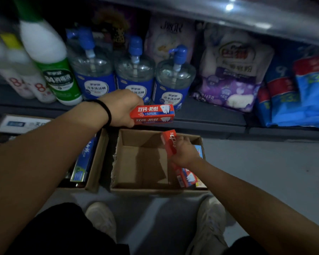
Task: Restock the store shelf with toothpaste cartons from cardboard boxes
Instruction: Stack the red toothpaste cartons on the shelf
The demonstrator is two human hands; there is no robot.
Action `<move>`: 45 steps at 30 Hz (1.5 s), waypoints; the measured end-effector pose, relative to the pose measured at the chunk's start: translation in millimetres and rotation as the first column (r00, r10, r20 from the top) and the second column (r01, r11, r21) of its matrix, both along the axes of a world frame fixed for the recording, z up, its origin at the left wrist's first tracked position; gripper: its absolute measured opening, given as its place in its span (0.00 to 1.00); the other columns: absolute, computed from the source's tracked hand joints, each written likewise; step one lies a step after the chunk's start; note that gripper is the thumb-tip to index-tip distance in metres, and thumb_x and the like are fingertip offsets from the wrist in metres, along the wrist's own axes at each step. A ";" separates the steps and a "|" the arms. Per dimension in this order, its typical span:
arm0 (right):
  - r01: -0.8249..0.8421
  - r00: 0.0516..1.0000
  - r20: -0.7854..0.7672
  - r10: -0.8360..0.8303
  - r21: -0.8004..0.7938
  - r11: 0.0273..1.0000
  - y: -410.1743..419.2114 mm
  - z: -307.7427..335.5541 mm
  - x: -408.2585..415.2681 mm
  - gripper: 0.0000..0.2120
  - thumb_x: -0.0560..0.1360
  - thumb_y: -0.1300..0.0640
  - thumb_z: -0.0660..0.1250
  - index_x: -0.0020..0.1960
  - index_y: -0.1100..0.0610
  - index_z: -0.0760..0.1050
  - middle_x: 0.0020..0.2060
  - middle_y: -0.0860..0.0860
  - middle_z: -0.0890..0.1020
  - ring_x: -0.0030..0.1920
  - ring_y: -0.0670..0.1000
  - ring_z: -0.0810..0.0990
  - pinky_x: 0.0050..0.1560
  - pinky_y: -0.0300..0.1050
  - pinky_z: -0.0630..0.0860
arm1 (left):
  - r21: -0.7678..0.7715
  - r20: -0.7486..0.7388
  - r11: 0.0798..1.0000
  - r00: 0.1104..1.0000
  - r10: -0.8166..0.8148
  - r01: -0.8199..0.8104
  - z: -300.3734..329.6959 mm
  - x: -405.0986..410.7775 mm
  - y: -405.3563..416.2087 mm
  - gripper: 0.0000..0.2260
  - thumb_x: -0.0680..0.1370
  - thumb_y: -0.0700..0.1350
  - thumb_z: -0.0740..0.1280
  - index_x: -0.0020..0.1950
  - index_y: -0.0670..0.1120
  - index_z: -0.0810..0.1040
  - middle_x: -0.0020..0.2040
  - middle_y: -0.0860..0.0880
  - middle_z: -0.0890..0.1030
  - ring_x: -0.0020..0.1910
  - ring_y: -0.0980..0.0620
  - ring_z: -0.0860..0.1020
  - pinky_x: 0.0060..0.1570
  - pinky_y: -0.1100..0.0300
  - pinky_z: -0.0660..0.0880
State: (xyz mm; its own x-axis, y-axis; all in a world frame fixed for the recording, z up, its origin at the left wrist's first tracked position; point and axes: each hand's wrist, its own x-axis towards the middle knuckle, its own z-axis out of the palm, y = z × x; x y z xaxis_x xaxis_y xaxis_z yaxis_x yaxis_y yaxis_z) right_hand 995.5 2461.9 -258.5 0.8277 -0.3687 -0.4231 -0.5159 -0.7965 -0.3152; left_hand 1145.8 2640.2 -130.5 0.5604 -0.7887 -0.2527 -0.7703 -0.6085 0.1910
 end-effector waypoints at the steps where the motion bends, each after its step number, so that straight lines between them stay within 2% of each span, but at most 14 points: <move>1: -0.027 1.000 0.003 0.027 -0.022 0.999 -1.3 13.0 -0.4 0.32 0.72 0.55 0.72 0.71 0.59 0.61 0.65 0.59 0.67 0.61 0.58 0.75 0.60 0.49 0.73 | -0.003 0.014 1.000 1.000 0.004 -0.004 9.4 -4.2 1.1 0.19 0.69 0.48 0.74 0.58 0.51 0.75 0.52 0.49 0.78 0.45 0.54 0.72 0.45 0.59 0.69; 9: -0.221 0.964 0.124 0.235 -0.116 0.968 -23.7 121.9 -18.4 0.32 0.71 0.45 0.72 0.69 0.55 0.64 0.59 0.56 0.73 0.58 0.56 0.76 0.57 0.50 0.74 | 0.024 0.124 1.000 0.992 0.004 -0.007 74.0 -44.1 7.3 0.19 0.68 0.48 0.74 0.58 0.51 0.76 0.52 0.50 0.80 0.49 0.50 0.77 0.46 0.58 0.72; 11: -0.277 0.948 0.113 0.298 -0.170 0.946 -33.1 149.4 -27.7 0.34 0.70 0.45 0.73 0.70 0.52 0.63 0.59 0.54 0.73 0.58 0.56 0.76 0.57 0.49 0.73 | 0.021 0.146 1.000 0.989 0.003 -0.006 89.4 -54.1 5.3 0.19 0.68 0.48 0.74 0.58 0.51 0.76 0.52 0.49 0.80 0.50 0.50 0.77 0.47 0.57 0.73; 14: -0.367 0.916 0.068 0.394 -0.248 0.897 -45.9 184.7 -44.7 0.37 0.67 0.47 0.75 0.71 0.50 0.63 0.60 0.53 0.73 0.59 0.55 0.75 0.58 0.49 0.73 | 0.015 0.175 1.000 0.984 -0.010 0.007 110.4 -69.8 0.3 0.17 0.68 0.47 0.73 0.55 0.50 0.77 0.51 0.49 0.80 0.48 0.50 0.77 0.44 0.59 0.71; 19: -0.447 0.881 0.006 0.473 -0.315 0.837 -63.1 237.6 -82.9 0.35 0.71 0.49 0.72 0.73 0.50 0.60 0.65 0.52 0.72 0.63 0.54 0.72 0.62 0.48 0.71 | 0.009 0.185 0.999 0.982 -0.042 0.041 145.0 -94.2 -11.6 0.15 0.69 0.46 0.74 0.54 0.50 0.76 0.48 0.51 0.78 0.44 0.52 0.75 0.42 0.60 0.70; 24: -0.431 0.886 -0.002 0.464 -0.376 0.820 -82.1 269.6 -114.1 0.37 0.71 0.50 0.72 0.74 0.44 0.57 0.66 0.51 0.70 0.64 0.54 0.73 0.59 0.45 0.70 | -0.017 0.205 0.995 0.974 -0.094 0.099 175.4 -112.6 -27.0 0.18 0.69 0.47 0.74 0.57 0.50 0.76 0.52 0.52 0.78 0.46 0.54 0.75 0.46 0.61 0.71; 27: -0.421 0.874 0.047 0.483 -0.423 0.802 -92.0 289.1 -126.6 0.35 0.72 0.49 0.71 0.74 0.44 0.58 0.69 0.49 0.68 0.66 0.53 0.72 0.61 0.44 0.68 | -0.016 0.214 0.994 0.971 -0.105 0.111 188.0 -115.5 -38.9 0.16 0.69 0.48 0.74 0.55 0.51 0.76 0.50 0.53 0.78 0.47 0.54 0.76 0.49 0.58 0.75; 32: -0.402 0.850 0.126 0.511 -0.472 0.785 -117.6 307.5 -135.6 0.31 0.73 0.44 0.69 0.72 0.46 0.62 0.63 0.49 0.71 0.61 0.53 0.74 0.57 0.46 0.71 | -0.003 0.231 0.990 0.963 -0.139 0.143 213.6 -113.0 -64.0 0.14 0.68 0.48 0.74 0.52 0.52 0.77 0.45 0.54 0.78 0.44 0.54 0.77 0.45 0.58 0.75; 35: -0.384 0.836 0.150 0.527 -0.526 0.759 -137.1 326.2 -126.9 0.32 0.72 0.46 0.71 0.72 0.47 0.63 0.64 0.48 0.71 0.61 0.52 0.75 0.55 0.46 0.73 | -0.009 0.244 0.991 0.962 -0.126 0.132 235.2 -106.5 -78.6 0.17 0.69 0.47 0.74 0.55 0.52 0.76 0.47 0.56 0.75 0.46 0.55 0.75 0.46 0.59 0.73; 40: -0.384 0.791 0.208 0.575 -0.563 0.732 -151.4 357.5 -89.7 0.33 0.71 0.47 0.72 0.72 0.45 0.62 0.60 0.49 0.73 0.57 0.52 0.77 0.53 0.47 0.74 | -0.031 0.268 0.995 0.960 -0.083 0.095 266.8 -84.4 -88.1 0.17 0.70 0.45 0.74 0.57 0.50 0.77 0.52 0.53 0.78 0.49 0.54 0.76 0.50 0.60 0.75; 45: -0.350 0.750 0.256 0.610 -0.630 0.693 -158.8 392.1 -45.6 0.31 0.71 0.40 0.68 0.70 0.44 0.61 0.58 0.49 0.72 0.57 0.52 0.75 0.51 0.48 0.74 | -0.104 0.295 0.993 0.955 -0.014 0.047 296.8 -53.0 -88.3 0.15 0.70 0.45 0.74 0.55 0.51 0.77 0.48 0.57 0.77 0.45 0.56 0.76 0.43 0.66 0.70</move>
State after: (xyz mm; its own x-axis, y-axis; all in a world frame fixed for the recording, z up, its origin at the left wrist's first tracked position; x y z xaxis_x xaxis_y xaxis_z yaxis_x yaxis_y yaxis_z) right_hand 949.9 2303.1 133.6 0.9871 0.0876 0.1338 0.0689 -0.9879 0.1387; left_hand 1092.8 2551.9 166.3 0.5722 -0.8201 0.0074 -0.8201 -0.5720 0.0175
